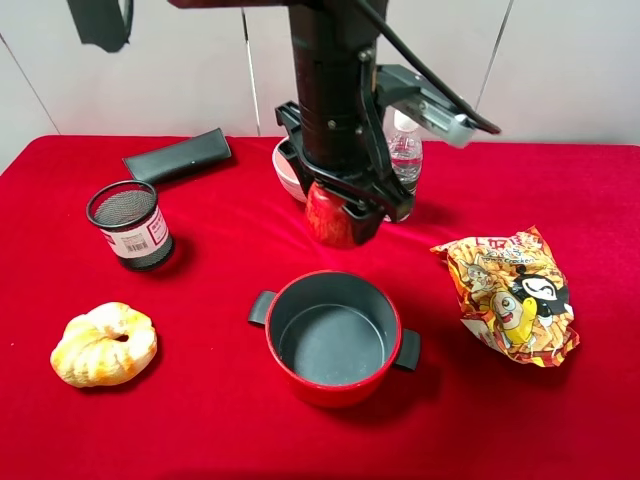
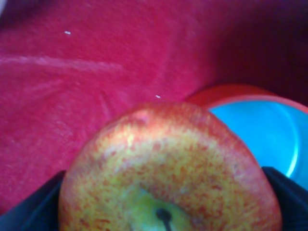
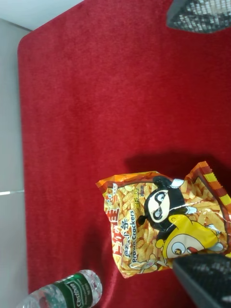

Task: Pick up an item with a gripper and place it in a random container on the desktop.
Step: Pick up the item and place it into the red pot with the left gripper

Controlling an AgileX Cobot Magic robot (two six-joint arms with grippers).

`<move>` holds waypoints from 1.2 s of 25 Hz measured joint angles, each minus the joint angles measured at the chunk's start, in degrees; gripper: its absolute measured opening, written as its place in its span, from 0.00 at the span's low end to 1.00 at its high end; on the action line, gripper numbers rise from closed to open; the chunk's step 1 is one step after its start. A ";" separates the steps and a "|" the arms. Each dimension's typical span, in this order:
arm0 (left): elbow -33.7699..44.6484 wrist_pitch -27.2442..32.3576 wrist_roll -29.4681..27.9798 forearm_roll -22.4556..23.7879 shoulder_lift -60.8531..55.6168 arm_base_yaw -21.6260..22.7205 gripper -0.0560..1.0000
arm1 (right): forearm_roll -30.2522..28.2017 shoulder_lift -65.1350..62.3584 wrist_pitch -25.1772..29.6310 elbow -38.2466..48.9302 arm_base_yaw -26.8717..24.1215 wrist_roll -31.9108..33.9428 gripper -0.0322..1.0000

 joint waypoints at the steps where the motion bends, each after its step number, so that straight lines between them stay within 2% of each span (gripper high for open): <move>1: 0.00 0.36 -0.43 -0.24 0.00 -0.53 0.73 | 0.00 0.00 0.00 0.00 0.00 0.00 0.70; 10: 0.23 1.08 -1.13 -0.94 -0.01 -4.42 0.73 | 0.00 0.00 0.00 0.00 0.00 0.00 0.70; 17: 3.40 0.88 -2.30 -1.05 -0.01 -6.65 0.73 | 0.00 0.00 0.00 0.00 0.00 0.00 0.70; 30: 14.50 -6.70 -3.36 -2.19 -0.06 -6.94 0.73 | 0.00 0.00 0.00 0.00 0.00 0.00 0.70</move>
